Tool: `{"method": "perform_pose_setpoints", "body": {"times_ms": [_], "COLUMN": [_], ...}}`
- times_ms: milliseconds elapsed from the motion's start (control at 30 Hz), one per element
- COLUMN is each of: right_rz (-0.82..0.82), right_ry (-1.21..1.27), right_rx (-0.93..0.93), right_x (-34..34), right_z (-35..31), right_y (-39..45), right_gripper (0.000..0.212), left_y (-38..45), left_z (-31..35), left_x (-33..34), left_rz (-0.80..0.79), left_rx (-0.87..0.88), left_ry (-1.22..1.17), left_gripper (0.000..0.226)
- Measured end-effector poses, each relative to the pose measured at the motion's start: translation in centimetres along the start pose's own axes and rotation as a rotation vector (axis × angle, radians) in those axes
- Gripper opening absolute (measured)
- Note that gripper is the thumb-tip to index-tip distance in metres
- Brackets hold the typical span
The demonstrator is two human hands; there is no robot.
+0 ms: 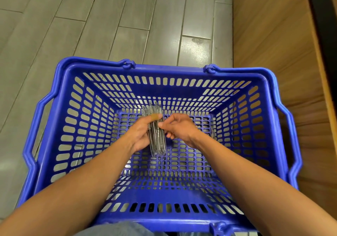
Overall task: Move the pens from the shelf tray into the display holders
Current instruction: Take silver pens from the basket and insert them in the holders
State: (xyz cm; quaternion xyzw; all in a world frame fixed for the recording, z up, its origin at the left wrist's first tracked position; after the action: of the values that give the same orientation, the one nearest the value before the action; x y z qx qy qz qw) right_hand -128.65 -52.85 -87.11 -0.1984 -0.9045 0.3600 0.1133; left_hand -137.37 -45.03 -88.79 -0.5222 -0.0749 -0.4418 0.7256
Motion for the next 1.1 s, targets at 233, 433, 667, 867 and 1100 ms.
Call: {"method": "perform_pose_setpoints", "body": {"times_ms": [233,433,667,867,1100], "right_rz": [0.094,0.513,0.374,0.357,0.463], "right_ry": [-0.186,-0.475,-1.273,-1.316,-1.134], "right_rx": [-0.078,0.265,0.544,0.523,0.535], "right_x": [0.6,-6.7,-9.5,-9.5,-9.7], "right_z": [-0.8,2.8,6.6,7.6,7.2], "right_y": [-0.3,-1.5,-2.3,-2.0,-2.3], "right_gripper": [0.023,0.020,0.056,0.076,0.059], "left_y": [0.2,-0.1,-0.5,-0.4,-0.5], "left_z": [-0.5,-0.2,0.1,-0.2,-0.2], "left_x": [-0.8,-2.0,-2.3,-2.2,-2.2], "left_rz": [0.108,0.268,0.309,0.317,0.315], "left_rx": [-0.032,-0.030,-0.018,-0.039,-0.062], "left_ry": [0.064,0.079,0.084,0.099,0.152], "left_gripper": [0.024,0.028,0.030,0.022,0.030]}}
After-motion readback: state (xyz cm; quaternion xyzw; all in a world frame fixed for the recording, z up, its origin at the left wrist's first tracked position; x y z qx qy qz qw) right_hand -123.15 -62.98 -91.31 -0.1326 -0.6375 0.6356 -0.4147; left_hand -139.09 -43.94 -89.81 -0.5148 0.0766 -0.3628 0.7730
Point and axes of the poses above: each hand's wrist, its own y-axis towards the middle knuckle, its own x-axis out of the palm, z = x × y, the point moved 8 cm from there along y, towards the middle knuckle, and after that the axes turned 6 degrees about -z, right-handed, at the moved point
